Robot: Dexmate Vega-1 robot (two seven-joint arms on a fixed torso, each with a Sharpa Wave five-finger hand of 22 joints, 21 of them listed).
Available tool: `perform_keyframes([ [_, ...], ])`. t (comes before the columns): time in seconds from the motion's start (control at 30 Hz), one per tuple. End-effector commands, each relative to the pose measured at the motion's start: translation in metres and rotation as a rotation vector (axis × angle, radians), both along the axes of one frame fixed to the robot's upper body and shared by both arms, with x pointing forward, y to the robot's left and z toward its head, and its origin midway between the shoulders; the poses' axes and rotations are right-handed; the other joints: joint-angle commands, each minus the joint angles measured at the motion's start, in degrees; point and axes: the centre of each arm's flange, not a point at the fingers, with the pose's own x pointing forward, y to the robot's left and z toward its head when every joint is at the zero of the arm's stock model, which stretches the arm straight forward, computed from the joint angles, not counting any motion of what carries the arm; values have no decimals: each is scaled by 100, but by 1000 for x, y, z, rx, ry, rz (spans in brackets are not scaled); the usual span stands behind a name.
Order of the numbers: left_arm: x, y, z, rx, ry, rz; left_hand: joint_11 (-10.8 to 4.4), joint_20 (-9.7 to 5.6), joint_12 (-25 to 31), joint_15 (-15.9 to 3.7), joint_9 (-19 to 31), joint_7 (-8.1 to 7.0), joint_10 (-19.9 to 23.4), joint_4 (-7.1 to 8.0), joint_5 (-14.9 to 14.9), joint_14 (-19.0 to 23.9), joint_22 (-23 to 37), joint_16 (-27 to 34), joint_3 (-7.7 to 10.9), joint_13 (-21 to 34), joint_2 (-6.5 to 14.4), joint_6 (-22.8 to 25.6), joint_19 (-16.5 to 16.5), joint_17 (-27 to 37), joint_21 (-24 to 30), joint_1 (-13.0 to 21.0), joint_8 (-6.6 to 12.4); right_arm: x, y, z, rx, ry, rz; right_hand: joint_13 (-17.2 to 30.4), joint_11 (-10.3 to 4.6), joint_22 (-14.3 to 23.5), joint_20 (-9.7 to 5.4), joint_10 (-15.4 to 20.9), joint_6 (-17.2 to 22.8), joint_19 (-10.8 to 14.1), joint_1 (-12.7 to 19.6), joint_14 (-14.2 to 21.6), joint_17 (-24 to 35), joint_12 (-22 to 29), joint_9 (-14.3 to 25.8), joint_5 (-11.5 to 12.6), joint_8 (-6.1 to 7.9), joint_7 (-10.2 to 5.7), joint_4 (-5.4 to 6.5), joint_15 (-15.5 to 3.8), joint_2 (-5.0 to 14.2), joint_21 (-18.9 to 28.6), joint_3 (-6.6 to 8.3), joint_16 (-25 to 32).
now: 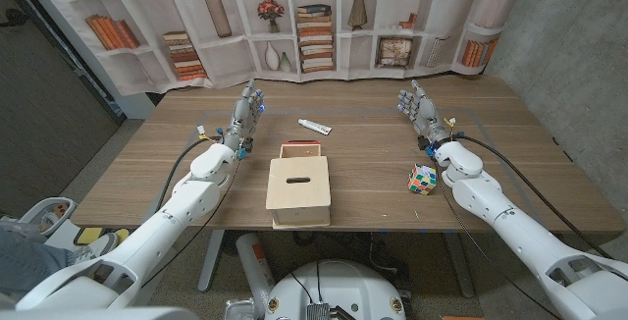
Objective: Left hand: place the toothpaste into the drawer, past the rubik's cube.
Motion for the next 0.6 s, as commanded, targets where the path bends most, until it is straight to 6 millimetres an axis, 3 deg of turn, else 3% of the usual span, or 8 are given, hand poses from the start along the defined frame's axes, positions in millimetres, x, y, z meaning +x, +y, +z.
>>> perform_keyframes([
  [0.03,-2,-12,12,32,2,8,-21,-366,24,8,32,-7,-46,-8,29,-54,9,34,42,22,-33,-43,-91,12,36,34,30,9,0,-2,21,-7,21,31,4,27,-26,46,35,4,44,14,8,30,2,24,15,-2,1,31,-10,9,34,25],
  [0.6,-14,-1,3,-3,-29,-8,-30,-298,56,1,32,-29,47,-48,60,32,11,61,83,23,93,62,-54,12,51,153,65,4,6,8,-2,-54,40,33,-5,30,-16,49,45,10,34,14,12,23,-29,23,7,-19,-5,22,2,-51,19,15],
])
